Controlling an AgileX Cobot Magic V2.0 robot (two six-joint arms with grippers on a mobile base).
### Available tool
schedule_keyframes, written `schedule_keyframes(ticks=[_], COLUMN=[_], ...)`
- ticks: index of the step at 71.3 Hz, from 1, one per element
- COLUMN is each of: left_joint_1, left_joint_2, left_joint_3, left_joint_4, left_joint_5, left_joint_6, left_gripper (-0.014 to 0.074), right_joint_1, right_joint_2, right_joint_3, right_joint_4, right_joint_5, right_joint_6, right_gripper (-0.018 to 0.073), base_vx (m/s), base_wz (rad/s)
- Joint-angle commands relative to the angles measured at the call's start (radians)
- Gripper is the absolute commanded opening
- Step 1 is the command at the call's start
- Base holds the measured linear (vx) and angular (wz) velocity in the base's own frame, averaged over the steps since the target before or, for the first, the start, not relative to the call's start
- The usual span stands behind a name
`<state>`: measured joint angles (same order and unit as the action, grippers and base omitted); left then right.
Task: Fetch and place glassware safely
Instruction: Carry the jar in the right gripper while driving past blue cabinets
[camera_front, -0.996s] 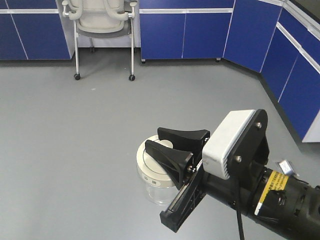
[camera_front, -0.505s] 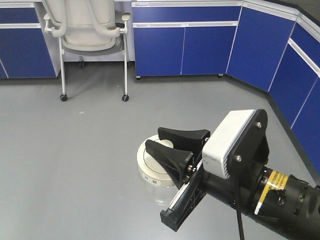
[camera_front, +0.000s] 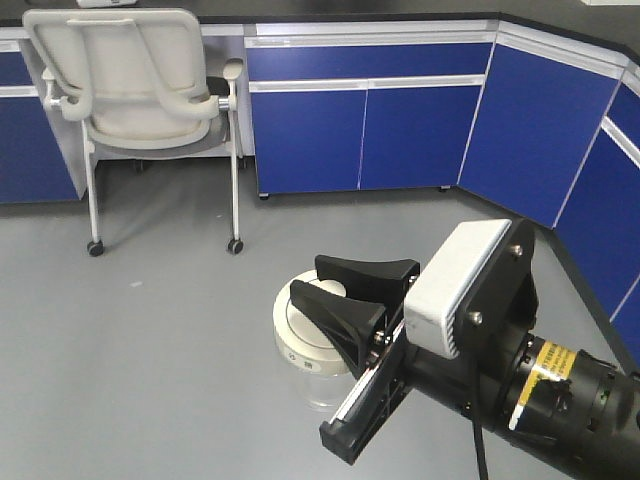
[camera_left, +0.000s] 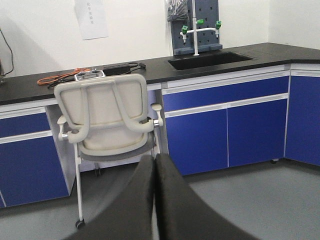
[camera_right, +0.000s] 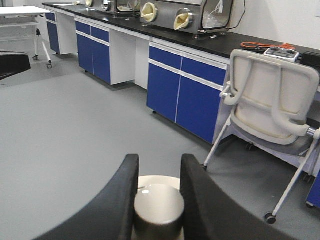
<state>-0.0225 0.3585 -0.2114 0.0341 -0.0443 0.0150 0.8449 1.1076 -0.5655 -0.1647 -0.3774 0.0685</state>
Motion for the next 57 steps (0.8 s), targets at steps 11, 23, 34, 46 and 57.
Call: schedule_keyframes(ticks=[11, 23, 34, 46, 57], left_joint_1=[-0.003, -0.003, -0.003, -0.003, -0.003], left_joint_2=[0.005, 0.005, 0.005, 0.005, 0.005], left_joint_3=[-0.03, -0.03, -0.03, -0.03, -0.03], left_joint_4=[-0.01, -0.01, -0.01, -0.01, -0.01], left_joint_5=[-0.071, -0.071, -0.071, -0.071, -0.071], left_joint_6=[-0.007, -0.007, -0.007, -0.007, -0.007], left_gripper=[-0.0007, -0.0007, -0.0007, -0.0007, -0.0007], right_joint_1=[-0.002, -0.002, -0.002, -0.002, -0.002], right_joint_2=[-0.025, -0.025, -0.025, -0.025, -0.025], right_joint_3=[-0.031, -0.031, -0.031, -0.031, -0.031], right_joint_4=[-0.001, -0.001, -0.001, -0.001, -0.001], right_joint_5=[-0.107, -0.107, -0.107, -0.107, -0.106], right_joint_6=[-0.004, -0.004, -0.004, -0.004, -0.004], right_gripper=[-0.0003, -0.0003, -0.0003, -0.0003, -0.0003], base_vx=[0.45, 0.41, 0.35, 0.28, 0.22], base_wz=[-0.05, -0.14, -0.36, -0.59, -0.79])
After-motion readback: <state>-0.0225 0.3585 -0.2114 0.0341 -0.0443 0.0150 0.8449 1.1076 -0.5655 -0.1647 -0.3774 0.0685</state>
